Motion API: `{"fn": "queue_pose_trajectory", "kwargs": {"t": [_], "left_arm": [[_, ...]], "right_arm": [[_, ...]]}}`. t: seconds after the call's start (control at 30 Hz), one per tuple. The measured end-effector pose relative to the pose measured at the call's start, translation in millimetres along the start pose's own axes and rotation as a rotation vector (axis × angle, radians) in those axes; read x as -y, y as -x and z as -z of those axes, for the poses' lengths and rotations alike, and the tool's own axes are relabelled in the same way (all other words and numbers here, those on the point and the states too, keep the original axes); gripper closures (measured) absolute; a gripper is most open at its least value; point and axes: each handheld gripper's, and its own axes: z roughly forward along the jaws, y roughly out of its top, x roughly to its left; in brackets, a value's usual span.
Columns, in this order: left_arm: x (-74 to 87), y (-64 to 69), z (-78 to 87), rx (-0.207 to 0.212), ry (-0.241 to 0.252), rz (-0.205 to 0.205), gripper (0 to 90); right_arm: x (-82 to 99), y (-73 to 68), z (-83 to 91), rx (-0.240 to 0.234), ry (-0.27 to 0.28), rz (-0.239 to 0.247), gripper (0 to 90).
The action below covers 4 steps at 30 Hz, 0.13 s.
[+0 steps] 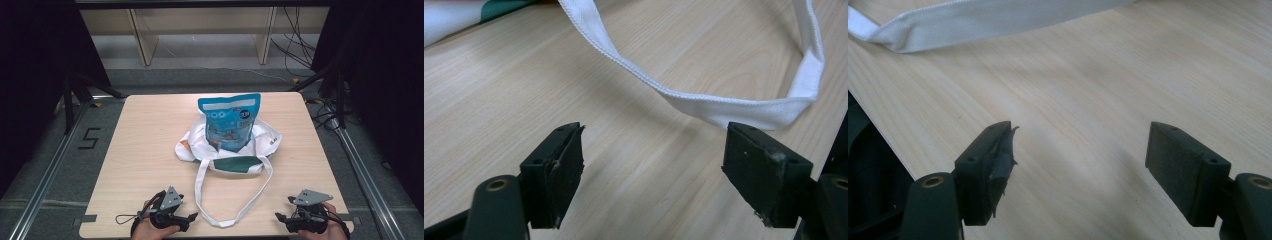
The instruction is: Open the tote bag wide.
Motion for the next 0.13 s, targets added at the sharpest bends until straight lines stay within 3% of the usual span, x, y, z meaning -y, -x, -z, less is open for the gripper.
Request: {"fn": "queue_pose_trajectory", "kwargs": {"t": [0.07, 0.13], "left_arm": [[-0.3, -1.0, 0.9, -0.012, -0.013, -0.008, 23.8], [-1.1, -3.6, 1.6, -0.013, -0.021, -0.042, 23.8]], "right_arm": [[0.0, -0.1, 0.2, 0.0, -0.002, -0.004, 28.1], [-0.2, -0.5, 1.1, -0.004, -0.012, -0.014, 28.1]]}}
